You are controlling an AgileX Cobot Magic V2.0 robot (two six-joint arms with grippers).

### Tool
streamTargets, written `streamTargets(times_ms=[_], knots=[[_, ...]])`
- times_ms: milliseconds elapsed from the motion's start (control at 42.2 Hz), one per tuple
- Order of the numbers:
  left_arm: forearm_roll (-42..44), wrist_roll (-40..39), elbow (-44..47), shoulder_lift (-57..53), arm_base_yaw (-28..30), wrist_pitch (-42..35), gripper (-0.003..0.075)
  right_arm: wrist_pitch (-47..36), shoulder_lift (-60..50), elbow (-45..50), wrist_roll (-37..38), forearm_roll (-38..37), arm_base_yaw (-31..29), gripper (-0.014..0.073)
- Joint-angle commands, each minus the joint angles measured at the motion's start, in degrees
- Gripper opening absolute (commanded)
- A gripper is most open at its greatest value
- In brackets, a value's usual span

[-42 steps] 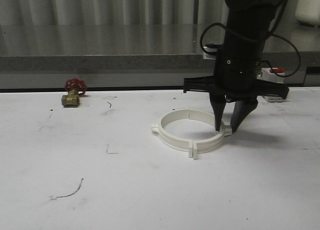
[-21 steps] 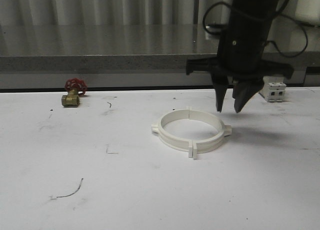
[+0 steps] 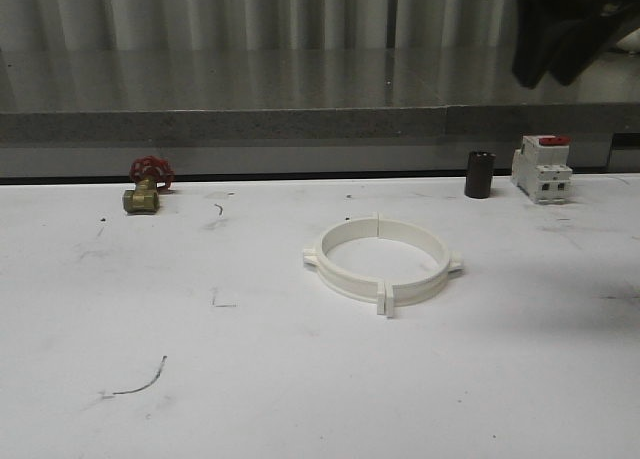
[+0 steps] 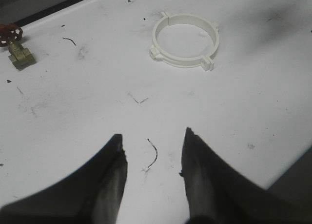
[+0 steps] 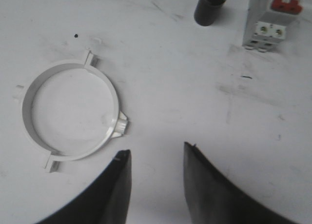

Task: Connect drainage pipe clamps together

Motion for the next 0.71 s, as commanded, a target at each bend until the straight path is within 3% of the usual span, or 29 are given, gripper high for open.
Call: streamTargets(times_ms=[0,237,688], knots=[[-0.62,-0.08,-1.48,-0.32,-0.02,-4.17,0.0273,-4.87,-8.34,3.49,-2.05,0.57,-1.34,0.0299],[-0.62,-0.08,-1.48,-0.32,-0.02,-4.17,0.0273,-1.87,-24.12,13.17,-8.96,5.82,-1.97,0.0299],[-0.62,-0.08,-1.48,-0.32,-0.02,-4.17,0.0273,2.60,-45.83,23.85,-8.96,6.99,-1.97,0.0299]])
